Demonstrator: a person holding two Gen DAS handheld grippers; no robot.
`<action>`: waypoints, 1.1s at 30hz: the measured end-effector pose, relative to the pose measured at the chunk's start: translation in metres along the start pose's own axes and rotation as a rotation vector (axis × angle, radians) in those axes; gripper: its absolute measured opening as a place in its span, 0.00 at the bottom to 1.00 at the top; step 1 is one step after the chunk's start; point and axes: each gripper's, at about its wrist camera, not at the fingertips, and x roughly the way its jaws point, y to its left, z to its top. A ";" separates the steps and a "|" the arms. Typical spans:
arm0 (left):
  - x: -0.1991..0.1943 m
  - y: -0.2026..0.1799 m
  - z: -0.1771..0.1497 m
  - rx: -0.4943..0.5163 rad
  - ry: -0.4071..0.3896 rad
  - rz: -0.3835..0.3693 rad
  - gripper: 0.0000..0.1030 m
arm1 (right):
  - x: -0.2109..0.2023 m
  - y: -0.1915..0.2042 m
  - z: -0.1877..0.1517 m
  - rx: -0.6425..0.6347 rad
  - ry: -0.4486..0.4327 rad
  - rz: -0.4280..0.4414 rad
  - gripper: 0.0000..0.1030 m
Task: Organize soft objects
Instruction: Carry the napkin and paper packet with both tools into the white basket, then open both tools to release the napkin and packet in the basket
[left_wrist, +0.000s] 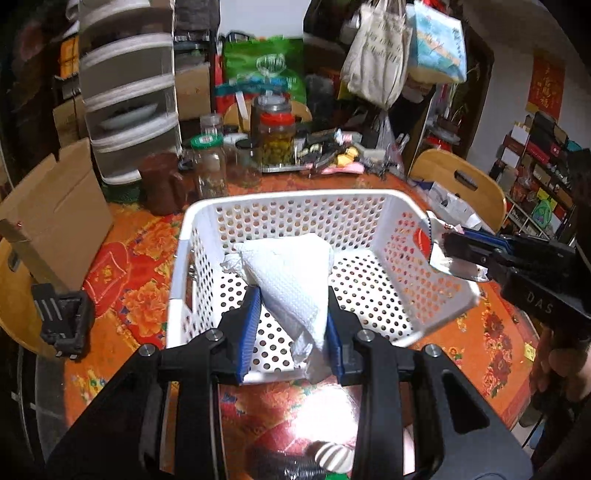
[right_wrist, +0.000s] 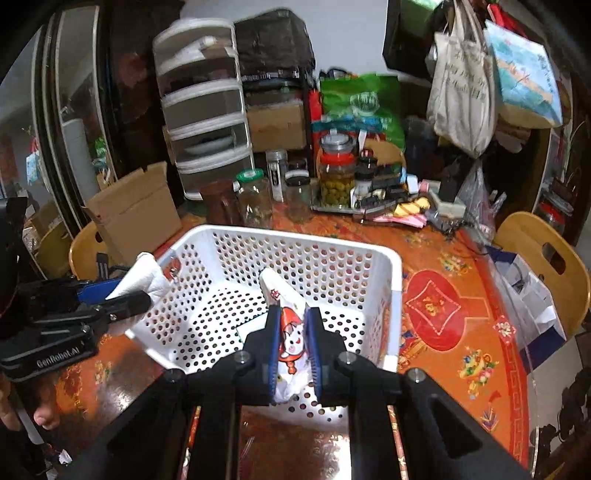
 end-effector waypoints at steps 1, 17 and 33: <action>0.008 0.000 0.002 -0.008 0.017 0.004 0.29 | 0.008 -0.001 0.002 -0.004 0.019 -0.010 0.12; 0.106 0.005 0.017 0.001 0.211 0.086 0.29 | 0.099 0.002 0.006 -0.032 0.248 -0.053 0.13; 0.127 0.006 0.008 0.000 0.250 0.103 0.45 | 0.113 0.005 -0.002 -0.057 0.280 -0.061 0.27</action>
